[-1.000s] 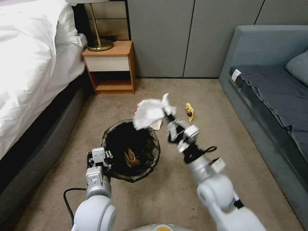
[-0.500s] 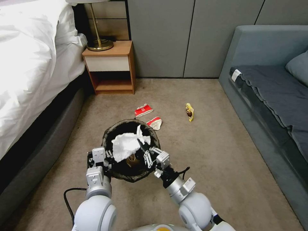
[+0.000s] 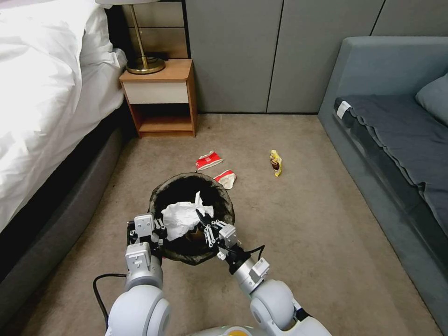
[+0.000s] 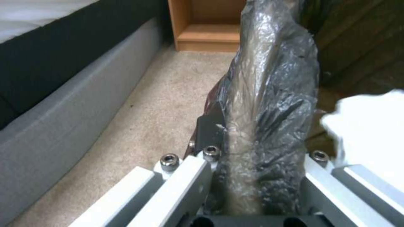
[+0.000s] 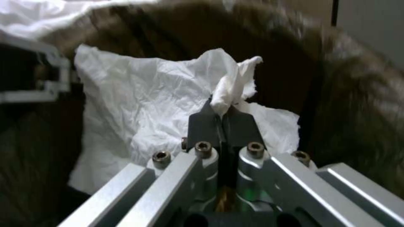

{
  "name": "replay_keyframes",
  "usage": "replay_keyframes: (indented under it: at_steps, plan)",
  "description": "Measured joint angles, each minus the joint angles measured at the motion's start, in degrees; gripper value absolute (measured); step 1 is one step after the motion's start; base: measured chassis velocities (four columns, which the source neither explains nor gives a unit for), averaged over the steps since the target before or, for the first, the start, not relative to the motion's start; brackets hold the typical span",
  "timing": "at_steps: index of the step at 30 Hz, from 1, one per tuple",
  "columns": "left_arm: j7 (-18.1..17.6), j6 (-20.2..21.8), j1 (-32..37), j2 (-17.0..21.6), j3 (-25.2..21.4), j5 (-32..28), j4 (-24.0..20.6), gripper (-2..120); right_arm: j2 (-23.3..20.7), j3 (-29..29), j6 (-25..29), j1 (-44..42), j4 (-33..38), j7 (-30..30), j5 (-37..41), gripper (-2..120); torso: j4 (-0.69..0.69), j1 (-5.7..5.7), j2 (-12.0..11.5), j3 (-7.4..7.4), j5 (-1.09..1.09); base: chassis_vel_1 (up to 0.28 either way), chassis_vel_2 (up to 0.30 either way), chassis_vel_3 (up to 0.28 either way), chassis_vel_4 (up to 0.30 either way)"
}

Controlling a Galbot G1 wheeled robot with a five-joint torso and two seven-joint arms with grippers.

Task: Pick up the trash bin, then pick up the garbage from the floor and place it into the trash bin.

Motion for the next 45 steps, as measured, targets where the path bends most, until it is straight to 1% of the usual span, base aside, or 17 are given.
replay_keyframes:
  at_steps: [2,5,6,9,10,13,14,16,17,18,21,22,26,27,29,34,45]
  plan:
    - [0.00,-0.01,0.01,-0.05,0.04,0.02,0.00,0,0.10,-0.07,-0.49,0.27,-0.41,0.62,-0.06,0,0.00,0.00,0.00,0.00,0.00,0.000,0.000,0.000,0.000]
    - [0.01,-0.03,0.01,-0.09,0.05,0.06,0.00,0,0.18,0.04,-0.92,0.75,-0.80,1.38,-0.31,12,0.00,0.00,0.00,0.00,0.00,0.000,0.000,0.000,0.000]
    - [0.01,-0.03,0.01,-0.09,0.05,0.06,0.00,0,0.18,0.04,-0.92,0.75,-0.80,1.38,-0.31,12,0.00,0.00,0.00,0.00,0.00,0.000,0.000,0.000,0.000]
    - [0.01,-0.03,-0.13,-0.01,0.01,0.06,-0.01,0,0.00,0.28,-1.20,0.77,-0.48,1.47,-0.34,27,0.00,0.00,0.00,0.00,0.00,0.000,0.000,0.000,0.000]
    - [0.01,-0.03,-0.13,-0.01,0.01,0.06,-0.01,0,0.00,0.28,-1.20,0.77,-0.48,1.47,-0.34,27,0.00,0.00,0.00,0.00,0.00,0.000,0.000,0.000,0.000]
    - [0.01,-0.04,-0.17,0.03,0.10,0.05,0.07,0,0.06,0.44,-1.26,0.28,-0.35,1.67,-0.55,41,0.00,0.00,0.00,0.00,0.00,0.000,0.000,0.000,0.000]
    - [0.01,-0.04,-0.17,0.03,0.10,0.05,0.07,0,0.06,0.44,-1.26,0.28,-0.35,1.67,-0.55,41,0.00,0.00,0.00,0.00,0.00,0.000,0.000,0.000,0.000]
    - [0.01,-0.04,-0.16,-0.01,0.29,0.16,0.22,0,0.17,0.51,-1.33,0.09,-0.29,1.70,-0.69,52,0.00,0.00,0.00,0.00,0.00,0.000,0.000,0.000,0.000]
    - [0.01,-0.04,-0.15,-0.02,0.38,0.21,0.24,0,0.21,0.55,-1.40,0.09,-0.28,1.72,-0.71,56,0.00,0.00,0.00,0.00,0.00,0.000,0.000,0.000,0.000]
    - [0.01,-0.04,-0.15,-0.02,0.38,0.21,0.24,0,0.21,0.55,-1.40,0.09,-0.28,1.72,-0.71,56,0.00,0.00,0.00,0.00,0.00,0.000,0.000,0.000,0.000]
    - [0.02,-0.07,-0.11,0.00,0.40,0.24,0.23,0,0.18,0.73,-1.59,0.09,-0.22,1.90,-0.82,70,0.00,0.00,0.00,0.00,0.00,0.000,0.000,0.000,0.000]
    - [0.02,-0.07,-0.11,0.00,0.40,0.24,0.23,0,0.18,0.73,-1.59,0.09,-0.22,1.90,-0.82,70,0.00,0.00,0.00,0.00,0.00,0.000,0.000,0.000,0.000]
    - [0.03,-0.10,-0.09,0.11,0.30,0.25,0.13,0,-0.05,0.75,-1.74,0.08,-0.06,1.97,-0.85,88,0.00,0.00,-0.01,0.00,0.00,0.000,0.000,0.000,0.000]
    - [0.03,-0.10,-0.09,0.11,0.30,0.25,0.13,0,-0.05,0.75,-1.74,0.08,-0.06,1.97,-0.85,88,0.00,0.00,-0.01,0.00,0.00,0.000,0.000,0.000,0.000]
    - [0.04,-0.11,-0.07,0.09,0.33,0.26,0.07,0,-0.12,0.75,-1.77,0.08,-0.06,1.97,-0.87,97,0.00,0.00,-0.01,0.00,0.00,0.000,0.000,0.000,0.000]
    - [0.07,-0.12,0.05,0.13,0.41,0.31,-0.06,0,-0.16,0.88,-1.79,0.09,0.00,1.96,-0.91,100,0.00,0.00,-0.01,0.00,0.00,0.000,0.000,0.000,0.000]
    - [0.11,-0.12,0.04,0.33,0.30,0.29,-0.28,0,-0.44,1.37,-1.82,0.21,0.23,1.97,-0.92,100,0.00,0.00,-0.01,0.00,0.00,0.000,0.000,0.000,0.000]
